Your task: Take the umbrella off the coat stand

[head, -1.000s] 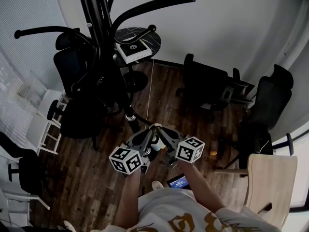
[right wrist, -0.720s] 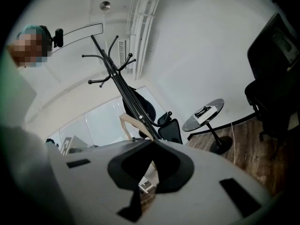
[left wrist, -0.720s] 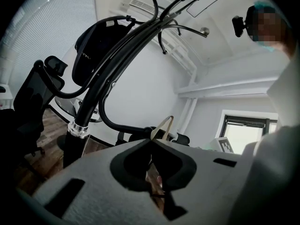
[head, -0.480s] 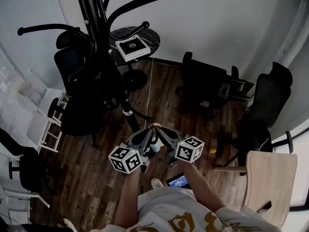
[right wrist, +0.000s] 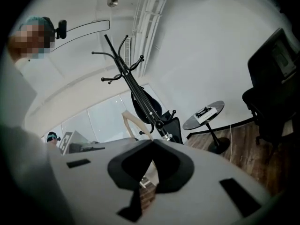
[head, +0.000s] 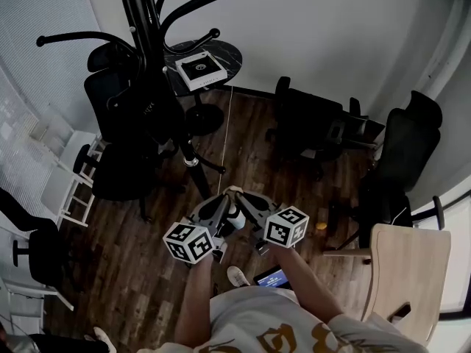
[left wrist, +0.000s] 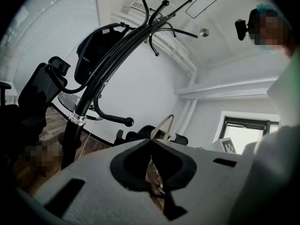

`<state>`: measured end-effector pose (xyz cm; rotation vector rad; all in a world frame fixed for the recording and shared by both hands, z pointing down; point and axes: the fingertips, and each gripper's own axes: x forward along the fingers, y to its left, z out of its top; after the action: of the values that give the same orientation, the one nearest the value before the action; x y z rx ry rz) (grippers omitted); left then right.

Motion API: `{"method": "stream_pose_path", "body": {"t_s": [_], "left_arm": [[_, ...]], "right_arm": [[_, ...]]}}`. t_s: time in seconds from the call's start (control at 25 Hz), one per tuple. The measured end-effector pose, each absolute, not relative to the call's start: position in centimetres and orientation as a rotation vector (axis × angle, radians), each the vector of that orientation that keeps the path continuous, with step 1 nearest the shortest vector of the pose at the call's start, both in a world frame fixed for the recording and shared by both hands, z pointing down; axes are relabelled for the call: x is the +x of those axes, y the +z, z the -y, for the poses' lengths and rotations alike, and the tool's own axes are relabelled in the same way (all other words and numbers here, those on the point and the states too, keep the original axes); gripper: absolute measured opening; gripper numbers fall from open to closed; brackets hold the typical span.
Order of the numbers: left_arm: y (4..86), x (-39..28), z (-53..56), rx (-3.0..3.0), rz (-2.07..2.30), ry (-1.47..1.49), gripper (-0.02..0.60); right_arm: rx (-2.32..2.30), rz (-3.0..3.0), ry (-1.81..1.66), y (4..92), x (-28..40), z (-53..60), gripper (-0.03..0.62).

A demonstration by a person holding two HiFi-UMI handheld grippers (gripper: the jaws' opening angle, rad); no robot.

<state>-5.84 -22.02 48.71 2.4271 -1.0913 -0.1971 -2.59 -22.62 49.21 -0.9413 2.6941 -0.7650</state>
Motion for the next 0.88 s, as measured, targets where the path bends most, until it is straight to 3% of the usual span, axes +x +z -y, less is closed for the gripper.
{"method": "stream_pose_path", "body": {"t_s": [0.88], "left_arm": [[48.9,-3.3,12.3,2.386,1.139,-0.206,0.023]], "right_arm": [[-0.949,-2.779,-0.694,49.4,-0.2,13.0,0.012]]}}
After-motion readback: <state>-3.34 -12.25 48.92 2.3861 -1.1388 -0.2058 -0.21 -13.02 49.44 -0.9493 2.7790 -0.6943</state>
